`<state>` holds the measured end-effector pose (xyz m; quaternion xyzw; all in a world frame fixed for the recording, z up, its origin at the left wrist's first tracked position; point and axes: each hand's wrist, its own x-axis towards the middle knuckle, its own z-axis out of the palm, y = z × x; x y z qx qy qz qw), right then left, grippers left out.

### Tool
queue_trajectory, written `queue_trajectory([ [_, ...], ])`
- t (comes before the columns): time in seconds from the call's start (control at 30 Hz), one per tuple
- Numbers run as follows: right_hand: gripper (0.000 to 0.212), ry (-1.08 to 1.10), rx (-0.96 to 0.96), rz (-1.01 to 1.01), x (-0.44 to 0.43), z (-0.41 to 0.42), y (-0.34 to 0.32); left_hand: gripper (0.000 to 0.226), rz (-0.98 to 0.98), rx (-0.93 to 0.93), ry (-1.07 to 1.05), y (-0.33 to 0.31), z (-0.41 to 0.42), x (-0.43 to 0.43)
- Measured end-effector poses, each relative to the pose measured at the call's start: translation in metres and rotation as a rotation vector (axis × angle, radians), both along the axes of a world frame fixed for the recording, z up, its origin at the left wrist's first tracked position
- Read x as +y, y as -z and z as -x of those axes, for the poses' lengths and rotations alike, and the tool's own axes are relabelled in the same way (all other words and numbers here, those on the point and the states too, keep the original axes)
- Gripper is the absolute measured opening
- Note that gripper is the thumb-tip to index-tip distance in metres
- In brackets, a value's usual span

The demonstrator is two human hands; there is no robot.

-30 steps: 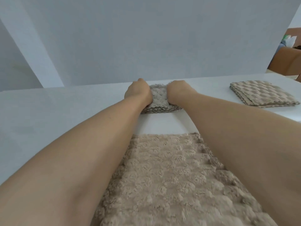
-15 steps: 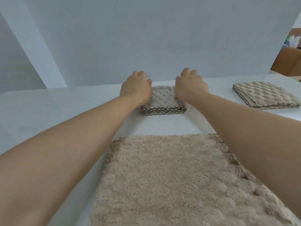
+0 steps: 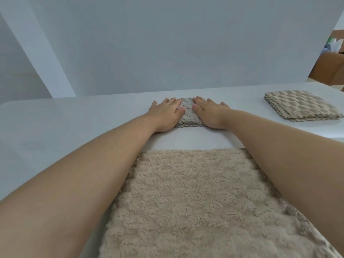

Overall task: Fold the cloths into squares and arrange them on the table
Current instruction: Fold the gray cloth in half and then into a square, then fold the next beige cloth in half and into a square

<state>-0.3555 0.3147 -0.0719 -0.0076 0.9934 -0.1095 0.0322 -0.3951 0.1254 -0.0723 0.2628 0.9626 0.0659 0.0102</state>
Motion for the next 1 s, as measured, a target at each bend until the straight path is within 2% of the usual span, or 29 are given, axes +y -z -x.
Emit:
queue_trajectory([
  [0.1, 0.060, 0.019, -0.011, -0.074, -0.004, -0.002, -0.004, 0.060, 0.041, -0.052, -0.027, -0.011, -0.008, 0.002],
  [0.17, 0.061, 0.033, 0.036, -0.105, -0.009, -0.009, -0.013, 0.059, 0.000, -0.051, -0.053, -0.026, -0.019, 0.003],
  [0.27, 0.060, 0.018, 0.145, -0.026, -0.015, -0.029, -0.033, 0.056, -0.131, 0.021, -0.067, -0.053, -0.047, 0.001],
  [0.47, 0.062, -0.046, 0.221, 0.174, -0.022, -0.109, -0.073, 0.052, -0.140, 0.046, -0.048, -0.087, -0.132, -0.025],
  [0.73, 0.058, -0.065, 0.265, 0.317, -0.012, -0.219, -0.069, 0.045, -0.322, -0.035, -0.119, -0.076, -0.240, -0.062],
  [0.9, 0.049, 0.051, 0.302, 0.435, -0.004, -0.248, -0.047, 0.046, -0.369, -0.093, -0.217, -0.057, -0.265, -0.069],
  [1.0, 0.043, 0.105, 0.339, 0.492, -0.003, -0.255, -0.032, 0.046, -0.414, -0.050, -0.270, -0.046, -0.267, -0.069],
])
